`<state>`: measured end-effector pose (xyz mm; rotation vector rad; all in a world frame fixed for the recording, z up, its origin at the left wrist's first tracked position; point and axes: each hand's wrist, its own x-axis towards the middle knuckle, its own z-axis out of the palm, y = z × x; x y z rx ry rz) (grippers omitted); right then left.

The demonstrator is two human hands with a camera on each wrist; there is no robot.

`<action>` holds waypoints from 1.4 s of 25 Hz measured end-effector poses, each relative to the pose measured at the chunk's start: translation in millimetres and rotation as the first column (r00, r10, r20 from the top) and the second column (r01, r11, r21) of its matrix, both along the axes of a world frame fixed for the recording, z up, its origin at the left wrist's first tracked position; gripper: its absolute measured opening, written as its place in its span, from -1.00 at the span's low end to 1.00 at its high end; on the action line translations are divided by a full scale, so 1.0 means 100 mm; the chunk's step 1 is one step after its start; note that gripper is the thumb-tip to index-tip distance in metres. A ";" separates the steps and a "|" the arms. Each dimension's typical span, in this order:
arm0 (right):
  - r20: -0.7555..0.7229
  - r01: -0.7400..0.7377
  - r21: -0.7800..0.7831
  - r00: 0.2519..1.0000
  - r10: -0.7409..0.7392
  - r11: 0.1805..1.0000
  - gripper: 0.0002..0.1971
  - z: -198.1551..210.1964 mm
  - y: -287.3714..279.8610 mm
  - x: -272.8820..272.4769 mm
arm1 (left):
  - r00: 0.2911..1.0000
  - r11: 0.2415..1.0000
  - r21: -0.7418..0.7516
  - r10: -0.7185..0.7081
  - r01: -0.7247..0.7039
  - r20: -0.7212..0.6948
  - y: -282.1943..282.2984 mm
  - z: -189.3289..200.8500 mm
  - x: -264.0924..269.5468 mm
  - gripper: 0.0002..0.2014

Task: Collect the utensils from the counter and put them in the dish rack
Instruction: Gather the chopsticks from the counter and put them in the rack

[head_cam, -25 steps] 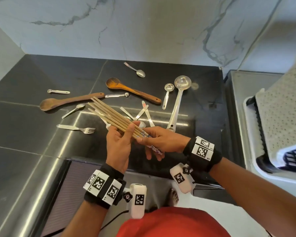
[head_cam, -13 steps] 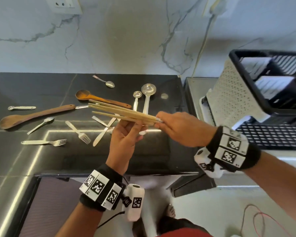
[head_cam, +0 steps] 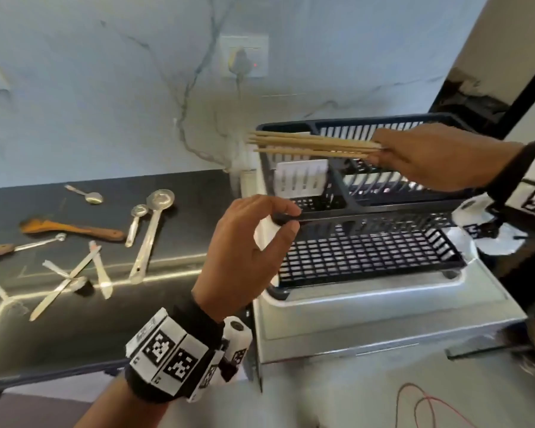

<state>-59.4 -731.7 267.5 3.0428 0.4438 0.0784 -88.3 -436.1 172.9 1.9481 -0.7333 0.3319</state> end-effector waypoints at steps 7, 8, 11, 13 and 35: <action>-0.223 -0.010 -0.089 0.975 -0.010 0.996 -0.63 -0.20 -1.57 -0.12 | 0.986 0.972 0.210 0.077 -0.107 0.145 -1.13 -0.02 -0.09 -0.81; -0.261 -0.006 -0.106 0.965 -0.023 0.994 -0.69 -0.24 -1.66 -0.11 | 0.986 0.966 0.230 0.086 -0.117 0.142 -1.21 -0.06 -0.09 -0.81; -0.343 -0.023 -0.135 0.939 -0.025 0.991 -0.82 -0.35 -1.77 0.01 | 0.983 0.936 0.321 0.101 -0.146 0.152 -1.38 -0.13 -0.07 -0.80; -0.404 -0.044 -0.147 0.915 -0.019 0.988 -0.86 -0.40 -1.77 0.10 | 0.973 0.901 0.387 0.132 -0.197 0.187 -1.45 -0.18 -0.06 -0.79; -0.057 -0.131 0.229 0.987 0.148 0.965 -0.68 -0.32 -1.42 -0.21 | 0.968 0.933 0.285 0.175 -0.221 0.180 -1.43 -0.18 -0.07 -0.86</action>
